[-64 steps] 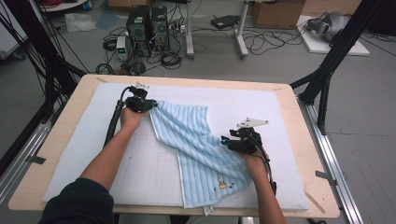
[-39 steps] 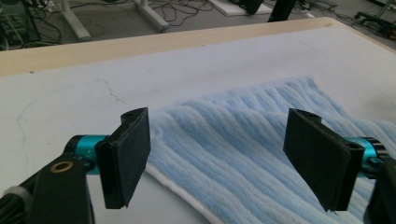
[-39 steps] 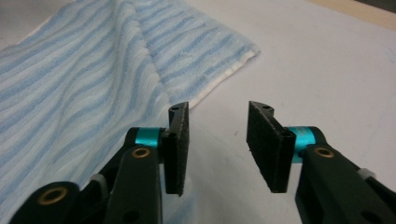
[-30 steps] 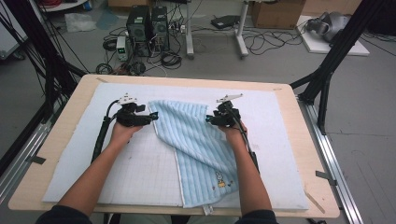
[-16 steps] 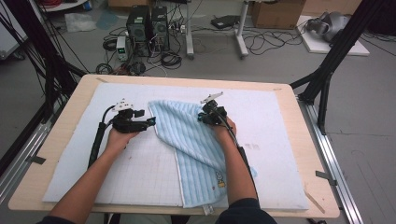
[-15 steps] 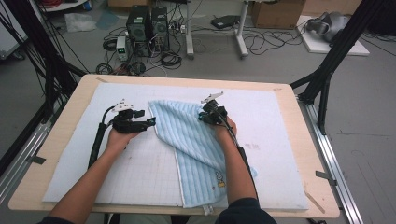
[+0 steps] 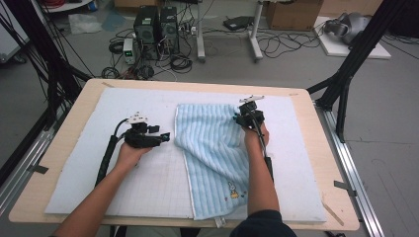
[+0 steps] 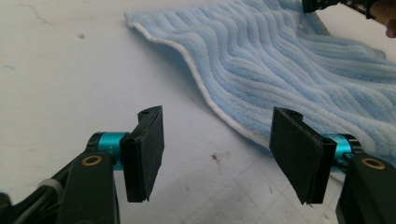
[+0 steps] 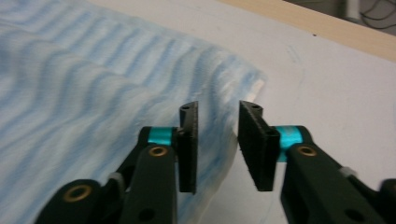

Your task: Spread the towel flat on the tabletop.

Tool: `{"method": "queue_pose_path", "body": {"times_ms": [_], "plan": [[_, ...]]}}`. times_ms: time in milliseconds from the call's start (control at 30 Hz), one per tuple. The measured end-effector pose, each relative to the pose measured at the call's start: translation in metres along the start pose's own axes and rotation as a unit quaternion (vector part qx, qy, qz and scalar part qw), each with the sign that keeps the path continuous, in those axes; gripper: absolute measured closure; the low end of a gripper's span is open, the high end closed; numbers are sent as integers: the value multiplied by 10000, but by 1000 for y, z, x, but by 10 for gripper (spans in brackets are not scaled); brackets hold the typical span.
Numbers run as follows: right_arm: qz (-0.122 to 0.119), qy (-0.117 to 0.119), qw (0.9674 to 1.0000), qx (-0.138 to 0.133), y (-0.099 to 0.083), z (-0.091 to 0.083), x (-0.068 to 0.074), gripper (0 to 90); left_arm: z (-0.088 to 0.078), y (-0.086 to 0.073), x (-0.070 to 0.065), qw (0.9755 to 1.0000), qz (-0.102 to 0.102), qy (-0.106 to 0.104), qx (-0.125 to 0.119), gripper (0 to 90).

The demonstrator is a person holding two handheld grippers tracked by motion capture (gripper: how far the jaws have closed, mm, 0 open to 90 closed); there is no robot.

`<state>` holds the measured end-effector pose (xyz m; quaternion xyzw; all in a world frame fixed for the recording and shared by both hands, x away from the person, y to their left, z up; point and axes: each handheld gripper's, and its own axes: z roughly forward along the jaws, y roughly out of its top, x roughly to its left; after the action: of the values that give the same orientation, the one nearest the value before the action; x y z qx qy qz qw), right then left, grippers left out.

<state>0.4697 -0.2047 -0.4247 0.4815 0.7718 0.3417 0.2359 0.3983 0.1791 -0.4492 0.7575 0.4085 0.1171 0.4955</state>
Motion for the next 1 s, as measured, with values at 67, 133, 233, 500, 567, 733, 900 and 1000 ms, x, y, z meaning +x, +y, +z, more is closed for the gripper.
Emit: {"method": "queue_pose_path", "body": {"times_ms": [67, 133, 233, 500, 567, 733, 900, 1000], "plan": [[-7, 156, 9999, -13, -4, -8, -2, 631, 2, -1, -7, 10000, 68, -20, 59, 347], [8, 287, 9996, -38, -9, -18, -4, 615, 4, -1, -13, 9998, 29, -156, 101, 344], [109, 517, 9985, -169, -17, -32, -6, 587, 8, -3, -22, 9994, 95, -267, 209, 343], [110, 1143, 9930, -272, -40, -60, 5, 492, 26, 1, -48, 9965, 613, 83, 564, 294], [-34, 1216, 9921, -290, -45, -66, 10, 483, 32, 1, -56, 9924, 926, 169, 790, 307], [-117, 1267, 9917, -178, -51, -77, 16, 437, 39, 3, -65, 9901, 1197, 93, 728, 666], [-290, 1289, 9911, -186, -49, -80, 24, 437, 36, 8, -50, 9911, 1053, 328, 748, 857], [-344, 1312, 9907, -143, -49, -77, 29, 437, 29, 9, -26, 9950, 598, 468, 646, 858]]}}
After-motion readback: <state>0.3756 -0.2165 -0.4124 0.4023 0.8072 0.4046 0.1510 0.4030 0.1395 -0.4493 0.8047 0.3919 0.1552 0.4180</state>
